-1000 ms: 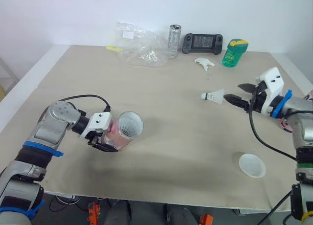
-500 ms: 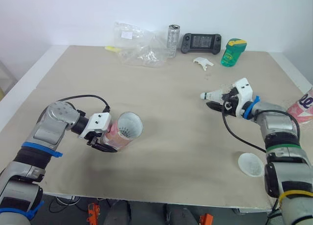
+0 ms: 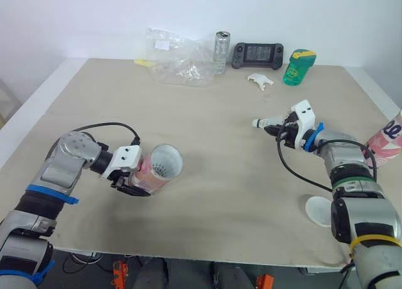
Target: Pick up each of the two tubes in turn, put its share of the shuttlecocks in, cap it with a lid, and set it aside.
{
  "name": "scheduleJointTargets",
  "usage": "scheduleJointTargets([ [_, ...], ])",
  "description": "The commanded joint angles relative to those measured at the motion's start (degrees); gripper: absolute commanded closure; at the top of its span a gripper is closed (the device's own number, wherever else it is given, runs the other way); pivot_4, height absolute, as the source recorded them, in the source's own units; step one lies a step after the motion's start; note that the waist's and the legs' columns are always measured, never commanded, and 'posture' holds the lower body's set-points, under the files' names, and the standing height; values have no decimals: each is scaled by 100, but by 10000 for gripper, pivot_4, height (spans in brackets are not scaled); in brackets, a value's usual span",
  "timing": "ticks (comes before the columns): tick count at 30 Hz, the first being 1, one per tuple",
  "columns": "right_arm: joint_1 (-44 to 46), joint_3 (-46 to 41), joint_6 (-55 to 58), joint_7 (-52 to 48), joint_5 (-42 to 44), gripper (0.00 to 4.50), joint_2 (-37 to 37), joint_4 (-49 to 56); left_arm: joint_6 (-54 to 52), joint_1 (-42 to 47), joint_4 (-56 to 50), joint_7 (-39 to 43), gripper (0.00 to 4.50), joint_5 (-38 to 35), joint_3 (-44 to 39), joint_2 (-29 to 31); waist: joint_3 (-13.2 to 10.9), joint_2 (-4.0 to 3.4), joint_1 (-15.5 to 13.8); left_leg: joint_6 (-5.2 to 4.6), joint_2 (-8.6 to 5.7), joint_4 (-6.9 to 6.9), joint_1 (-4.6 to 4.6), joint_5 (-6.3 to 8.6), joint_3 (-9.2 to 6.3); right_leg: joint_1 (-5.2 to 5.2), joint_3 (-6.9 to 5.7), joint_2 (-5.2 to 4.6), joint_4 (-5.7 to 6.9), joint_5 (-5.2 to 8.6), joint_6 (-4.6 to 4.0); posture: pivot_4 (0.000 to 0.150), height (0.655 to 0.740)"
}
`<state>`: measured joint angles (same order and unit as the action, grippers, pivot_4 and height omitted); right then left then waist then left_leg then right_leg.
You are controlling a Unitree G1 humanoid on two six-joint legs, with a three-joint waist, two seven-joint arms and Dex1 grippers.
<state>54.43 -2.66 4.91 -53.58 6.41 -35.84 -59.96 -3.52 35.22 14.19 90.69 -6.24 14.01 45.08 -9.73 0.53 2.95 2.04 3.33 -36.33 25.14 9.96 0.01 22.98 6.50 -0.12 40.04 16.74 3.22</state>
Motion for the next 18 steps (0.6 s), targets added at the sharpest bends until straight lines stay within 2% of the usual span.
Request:
scheduleJointTargets([
  [1,-150,-115,-1,-233,127,44671,-243,1083,-9,-129,2,109,15755,132,257,6,0,-1,-2,0,0,0,1,0,0,0,0,0,0,0,1,1500,7236],
  [5,-702,-46,497,-751,444,44671,-485,3179,4,-104,27,112,15755,134,281,-29,-1,-5,-11,0,0,2,1,0,-1,1,0,0,1,2,2,1500,7236],
  [9,-1104,304,1397,-1498,1222,44671,-776,6068,42,-81,83,127,15755,151,308,-66,-1,-21,-25,0,1,2,0,0,-3,0,0,0,2,3,3,1500,7236],
  [11,-1117,568,1683,-1713,1421,44671,-841,6927,56,-56,119,138,15755,163,313,-86,1,-17,-26,0,3,0,-1,0,-5,-2,-4,2,2,3,3,1500,7236],
  [14,-956,995,1835,-1912,1479,44671,-819,7639,84,-15,172,149,15755,187,319,-125,3,-12,-27,0,4,-5,-1,0,-8,-4,-10,0,2,7,10,1500,7236],
  [18,-620,1368,1820,-2051,1498,44671,-631,7884,84,37,206,144,15755,201,331,-183,2,-11,-34,3,2,-10,2,-1,-6,-3,-10,-4,1,9,21,1500,7236],
])
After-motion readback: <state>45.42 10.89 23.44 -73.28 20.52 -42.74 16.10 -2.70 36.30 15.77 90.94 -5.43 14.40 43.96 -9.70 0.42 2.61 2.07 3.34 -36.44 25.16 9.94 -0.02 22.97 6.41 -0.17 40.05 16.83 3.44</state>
